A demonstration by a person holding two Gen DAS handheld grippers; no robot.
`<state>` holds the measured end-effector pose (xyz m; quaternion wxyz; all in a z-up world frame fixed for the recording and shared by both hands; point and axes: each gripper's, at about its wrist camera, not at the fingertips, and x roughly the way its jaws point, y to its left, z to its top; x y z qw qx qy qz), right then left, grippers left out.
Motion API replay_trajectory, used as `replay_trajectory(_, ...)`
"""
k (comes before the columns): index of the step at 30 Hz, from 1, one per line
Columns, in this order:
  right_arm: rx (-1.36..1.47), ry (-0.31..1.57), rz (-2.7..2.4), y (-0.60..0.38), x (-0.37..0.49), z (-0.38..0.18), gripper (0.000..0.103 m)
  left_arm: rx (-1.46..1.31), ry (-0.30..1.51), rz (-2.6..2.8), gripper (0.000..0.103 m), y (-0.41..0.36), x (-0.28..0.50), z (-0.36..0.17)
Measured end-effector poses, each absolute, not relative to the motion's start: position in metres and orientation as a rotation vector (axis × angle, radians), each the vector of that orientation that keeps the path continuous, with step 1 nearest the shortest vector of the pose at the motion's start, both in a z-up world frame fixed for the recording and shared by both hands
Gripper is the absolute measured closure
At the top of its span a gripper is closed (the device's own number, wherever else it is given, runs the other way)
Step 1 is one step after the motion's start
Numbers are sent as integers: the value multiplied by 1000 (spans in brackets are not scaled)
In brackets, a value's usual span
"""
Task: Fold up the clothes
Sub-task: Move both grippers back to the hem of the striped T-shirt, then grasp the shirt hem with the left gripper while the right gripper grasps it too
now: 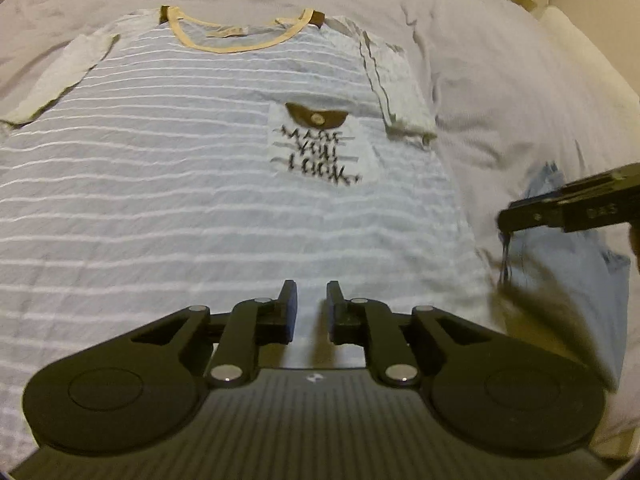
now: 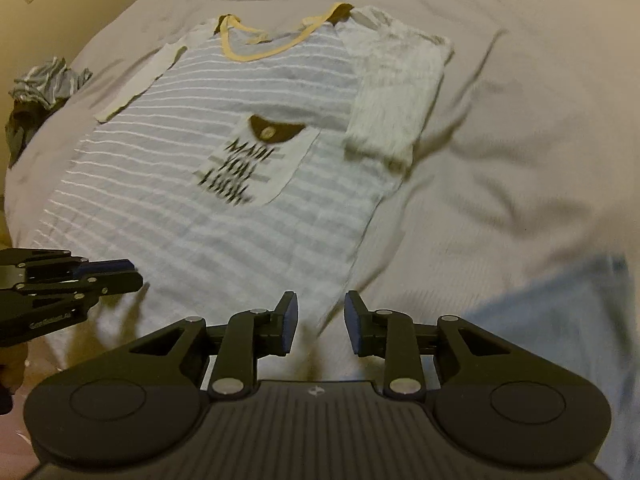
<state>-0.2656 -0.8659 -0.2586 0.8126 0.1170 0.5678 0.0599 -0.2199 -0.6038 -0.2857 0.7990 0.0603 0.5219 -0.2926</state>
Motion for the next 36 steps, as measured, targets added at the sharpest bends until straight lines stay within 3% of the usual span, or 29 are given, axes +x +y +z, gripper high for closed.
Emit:
replay_trajectory(9, 203, 1145, 175, -828, -311, -209, 61, 162, 1032, -567, 81, -549, -250, -233)
replay_trajectory(11, 178, 1120, 184, -825, -319, -201, 54, 167, 1009, -536, 79, -540, -260, -221)
replay_trajectory(20, 170, 1051, 207, -820, -379, -191, 50, 256, 948, -430, 64, -506, -343, -177)
replay_trajectory(30, 146, 1110, 218, -792, -438, -200, 46, 509, 998, -331, 41, -445, -398, -185)
replay_trajectory(36, 98, 1110, 190, -759, -438, -204, 46, 566, 1006, -393, 38, -399, -375, -212)
